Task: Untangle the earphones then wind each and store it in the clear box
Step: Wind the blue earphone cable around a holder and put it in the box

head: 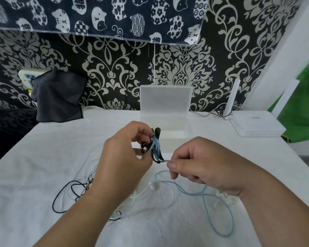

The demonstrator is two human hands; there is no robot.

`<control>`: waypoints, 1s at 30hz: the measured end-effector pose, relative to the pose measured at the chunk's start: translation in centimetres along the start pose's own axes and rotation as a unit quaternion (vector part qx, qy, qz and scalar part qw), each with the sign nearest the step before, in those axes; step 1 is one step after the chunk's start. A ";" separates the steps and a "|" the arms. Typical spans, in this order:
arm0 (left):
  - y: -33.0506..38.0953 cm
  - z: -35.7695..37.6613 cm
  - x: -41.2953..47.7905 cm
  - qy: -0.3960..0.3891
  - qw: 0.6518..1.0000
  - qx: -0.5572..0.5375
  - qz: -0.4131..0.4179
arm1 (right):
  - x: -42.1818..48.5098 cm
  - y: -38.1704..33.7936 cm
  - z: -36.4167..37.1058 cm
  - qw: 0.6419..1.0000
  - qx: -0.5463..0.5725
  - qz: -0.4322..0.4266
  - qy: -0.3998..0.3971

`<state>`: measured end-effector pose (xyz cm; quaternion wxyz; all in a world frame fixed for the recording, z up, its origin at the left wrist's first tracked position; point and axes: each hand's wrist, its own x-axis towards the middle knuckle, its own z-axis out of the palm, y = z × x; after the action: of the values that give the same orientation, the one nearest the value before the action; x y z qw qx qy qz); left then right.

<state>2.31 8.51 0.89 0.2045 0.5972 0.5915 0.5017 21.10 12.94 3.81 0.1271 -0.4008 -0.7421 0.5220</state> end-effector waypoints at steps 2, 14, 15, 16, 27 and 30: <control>0.0 0.3 -0.2 -0.015 0.999 0.038 0.022 | -0.1 -0.5 0.1 0.999 -0.006 -0.040 -0.001; 0.9 1.0 -0.6 -0.125 0.985 -0.116 -0.010 | 0.4 -0.1 -1.0 0.950 -0.031 -0.060 0.304; 1.0 0.9 -0.5 -0.131 0.980 -0.149 -0.022 | 0.5 0.2 -1.0 0.949 -0.031 -0.048 0.311; 1.1 0.8 -0.4 -0.137 0.974 -0.176 -0.029 | 0.7 0.6 -1.0 0.950 -0.033 -0.032 0.310; 0.1 0.6 0.0 0.027 0.981 -0.179 -0.066 | 1.0 1.1 0.8 0.996 -0.003 0.084 -0.004; 0.0 0.7 0.0 0.032 0.986 -0.153 -0.061 | 0.7 0.8 0.6 0.997 0.010 0.073 -0.018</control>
<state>2.83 8.78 0.59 0.3040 0.5055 0.5493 0.5919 20.72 13.17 2.68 0.0799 -0.4431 -0.7077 0.5445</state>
